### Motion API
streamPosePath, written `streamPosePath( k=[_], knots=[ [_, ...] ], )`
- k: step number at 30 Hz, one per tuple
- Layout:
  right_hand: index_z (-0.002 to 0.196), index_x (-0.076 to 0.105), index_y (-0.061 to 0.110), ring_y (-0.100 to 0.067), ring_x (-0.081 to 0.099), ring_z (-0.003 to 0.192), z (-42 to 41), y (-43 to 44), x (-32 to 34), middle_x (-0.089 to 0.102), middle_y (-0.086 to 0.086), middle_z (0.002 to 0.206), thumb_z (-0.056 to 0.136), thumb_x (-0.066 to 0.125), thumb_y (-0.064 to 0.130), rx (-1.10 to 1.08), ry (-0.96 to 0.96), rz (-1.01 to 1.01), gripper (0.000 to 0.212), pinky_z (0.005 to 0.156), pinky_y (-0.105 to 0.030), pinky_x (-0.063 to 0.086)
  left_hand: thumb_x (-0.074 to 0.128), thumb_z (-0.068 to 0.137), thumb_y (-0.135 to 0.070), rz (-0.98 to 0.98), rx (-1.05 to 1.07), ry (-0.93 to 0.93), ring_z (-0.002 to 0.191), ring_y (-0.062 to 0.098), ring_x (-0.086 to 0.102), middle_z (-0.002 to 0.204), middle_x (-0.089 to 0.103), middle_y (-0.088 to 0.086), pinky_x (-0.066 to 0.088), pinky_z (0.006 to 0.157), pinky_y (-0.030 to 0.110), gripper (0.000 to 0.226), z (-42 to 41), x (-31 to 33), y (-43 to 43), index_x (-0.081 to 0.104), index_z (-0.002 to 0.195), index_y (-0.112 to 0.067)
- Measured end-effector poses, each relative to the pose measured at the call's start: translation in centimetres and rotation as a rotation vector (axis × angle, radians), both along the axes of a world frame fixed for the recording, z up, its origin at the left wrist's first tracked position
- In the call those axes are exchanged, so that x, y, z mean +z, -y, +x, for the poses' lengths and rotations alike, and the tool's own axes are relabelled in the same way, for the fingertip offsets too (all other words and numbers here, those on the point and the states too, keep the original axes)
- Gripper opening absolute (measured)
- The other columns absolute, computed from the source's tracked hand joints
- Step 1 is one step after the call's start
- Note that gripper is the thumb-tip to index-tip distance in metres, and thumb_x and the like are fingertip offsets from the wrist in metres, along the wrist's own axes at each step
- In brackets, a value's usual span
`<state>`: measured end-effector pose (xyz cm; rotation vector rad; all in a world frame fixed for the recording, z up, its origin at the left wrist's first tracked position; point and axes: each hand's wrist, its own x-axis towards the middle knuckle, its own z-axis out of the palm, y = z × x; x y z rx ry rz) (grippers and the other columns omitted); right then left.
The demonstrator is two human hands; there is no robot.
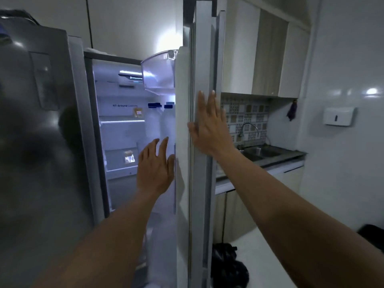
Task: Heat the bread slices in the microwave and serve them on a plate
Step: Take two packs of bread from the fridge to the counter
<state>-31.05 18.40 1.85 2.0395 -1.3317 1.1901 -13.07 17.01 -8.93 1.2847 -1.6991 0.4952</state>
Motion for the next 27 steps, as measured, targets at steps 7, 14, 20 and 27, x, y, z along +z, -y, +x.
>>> streamPosePath(
  k=[7,14,20,27],
  knots=[
    [0.157,-0.015,0.016,-0.042,-0.022,0.148,-3.0,-1.2,-0.9,-0.029,-0.022,0.159,0.093,0.042,0.009,-0.166,0.034,0.021,0.087,0.120,-0.060,-0.004,0.029,0.103,-0.042,0.025,-0.092,0.097,0.134,0.034,0.046,0.140,0.054,0.015,0.035,0.111,0.052,0.053,-1.7,0.3,0.7,0.049,0.142,-0.014],
    [0.160,0.003,0.018,-0.038,-0.025,0.148,-5.5,-1.2,-4.4,-0.025,-0.020,0.161,0.099,0.044,0.022,-0.336,-0.064,0.073,0.073,0.116,-0.054,-0.015,0.033,0.102,-0.041,-0.037,-0.219,0.142,0.133,0.031,0.048,0.138,0.057,0.014,0.036,0.113,0.051,0.052,-4.7,0.1,0.9,0.053,0.139,-0.012],
    [0.141,0.045,0.014,-0.035,-0.011,0.152,-9.1,-0.5,-7.3,-0.013,-0.022,0.163,0.105,0.032,0.038,-0.341,-0.002,0.247,0.046,0.120,-0.057,0.000,0.033,0.101,-0.040,0.003,-0.332,0.102,0.136,0.034,0.045,0.142,0.053,0.017,0.037,0.114,0.050,0.052,-8.6,-0.4,1.8,0.050,0.141,-0.010],
    [0.141,0.042,0.018,-0.026,-0.005,0.154,-15.8,1.0,-8.0,-0.014,-0.013,0.165,0.103,0.029,0.055,-0.316,0.126,0.342,0.055,0.121,-0.056,0.011,0.036,0.101,-0.040,-0.045,-0.406,0.117,0.125,0.032,0.051,0.133,0.056,0.014,0.040,0.108,0.048,0.046,-15.1,-0.5,3.9,0.053,0.133,-0.012]
  ],
)
